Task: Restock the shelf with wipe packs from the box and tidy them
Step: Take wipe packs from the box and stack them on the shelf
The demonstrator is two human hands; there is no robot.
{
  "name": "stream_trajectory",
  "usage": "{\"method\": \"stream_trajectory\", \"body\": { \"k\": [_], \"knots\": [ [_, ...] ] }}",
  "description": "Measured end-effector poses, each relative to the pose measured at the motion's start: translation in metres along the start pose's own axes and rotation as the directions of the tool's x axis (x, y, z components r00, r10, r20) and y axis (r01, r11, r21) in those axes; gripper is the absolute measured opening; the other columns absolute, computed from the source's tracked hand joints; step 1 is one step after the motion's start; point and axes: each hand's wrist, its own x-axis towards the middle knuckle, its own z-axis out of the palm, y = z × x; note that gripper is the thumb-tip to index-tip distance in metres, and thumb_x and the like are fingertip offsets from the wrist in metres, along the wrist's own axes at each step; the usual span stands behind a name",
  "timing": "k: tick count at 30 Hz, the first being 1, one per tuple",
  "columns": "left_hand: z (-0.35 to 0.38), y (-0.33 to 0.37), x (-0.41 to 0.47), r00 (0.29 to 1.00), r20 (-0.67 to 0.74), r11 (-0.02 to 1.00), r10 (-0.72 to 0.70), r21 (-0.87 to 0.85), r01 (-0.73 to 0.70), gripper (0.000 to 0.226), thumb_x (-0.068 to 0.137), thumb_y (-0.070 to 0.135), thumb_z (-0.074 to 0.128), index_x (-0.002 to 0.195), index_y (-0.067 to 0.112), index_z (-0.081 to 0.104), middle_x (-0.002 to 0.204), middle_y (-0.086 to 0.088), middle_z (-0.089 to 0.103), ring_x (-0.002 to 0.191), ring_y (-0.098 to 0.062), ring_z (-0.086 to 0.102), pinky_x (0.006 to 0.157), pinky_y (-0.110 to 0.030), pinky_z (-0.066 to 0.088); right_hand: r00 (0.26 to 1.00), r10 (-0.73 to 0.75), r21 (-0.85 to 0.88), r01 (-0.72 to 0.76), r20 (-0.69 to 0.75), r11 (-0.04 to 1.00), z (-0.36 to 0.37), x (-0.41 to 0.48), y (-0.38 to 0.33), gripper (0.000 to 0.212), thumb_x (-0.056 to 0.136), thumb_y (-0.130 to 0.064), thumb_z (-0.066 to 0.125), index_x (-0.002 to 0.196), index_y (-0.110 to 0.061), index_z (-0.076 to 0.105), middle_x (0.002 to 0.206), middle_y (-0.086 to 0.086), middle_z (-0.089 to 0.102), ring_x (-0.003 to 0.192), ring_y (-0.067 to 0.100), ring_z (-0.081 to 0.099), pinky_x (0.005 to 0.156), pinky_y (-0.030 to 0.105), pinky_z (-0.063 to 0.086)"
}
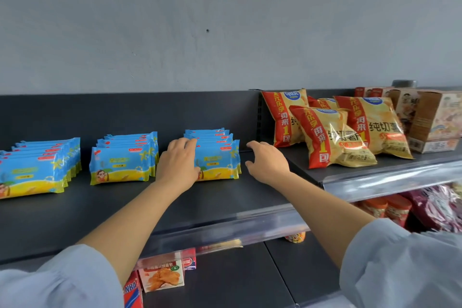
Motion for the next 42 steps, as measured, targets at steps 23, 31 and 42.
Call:
{"method": "stream_trajectory", "body": {
  "k": [23,31,42],
  "knots": [
    [-0.046,0.139,-0.115,0.978,-0.022,0.977,0.206,-0.049,-0.206,0.054,0.089,0.031,0.063,0.137,0.016,0.042,0.131,-0.004,0.049,0.123,-0.025,0.043,0.095,-0.037,0.044,0.986,0.109,-0.176,-0.131,-0.126,0.976,-0.088,-0.197,0.079,0.047,0.092,-0.028,0.055,0.137,-0.018,0.045,0.137,0.006,0.046,0.13,0.027,0.037,0.099,0.037,0.04],
    [-0.032,0.221,-0.199,0.962,0.068,0.958,0.264,-0.132,-0.253,0.054,0.088,0.031,0.062,0.137,0.017,0.043,0.129,-0.006,0.05,0.122,-0.027,0.043,0.092,-0.039,0.046,0.974,0.208,-0.247,-0.223,-0.088,0.943,-0.104,-0.305,0.138,0.041,0.092,-0.029,0.057,0.13,-0.017,0.049,0.132,0.006,0.049,0.125,0.028,0.041,0.092,0.037,0.042],
    [0.022,0.309,-0.274,0.869,0.241,0.896,0.433,-0.216,-0.387,0.056,0.092,0.033,0.057,0.142,0.019,0.036,0.134,-0.003,0.046,0.125,-0.024,0.04,0.095,-0.035,0.043,0.915,0.402,-0.274,-0.382,0.017,0.882,-0.085,-0.406,0.205,0.039,0.092,-0.023,0.054,0.129,-0.017,0.05,0.129,0.006,0.051,0.123,0.027,0.043,0.091,0.037,0.044]
  ]
}}
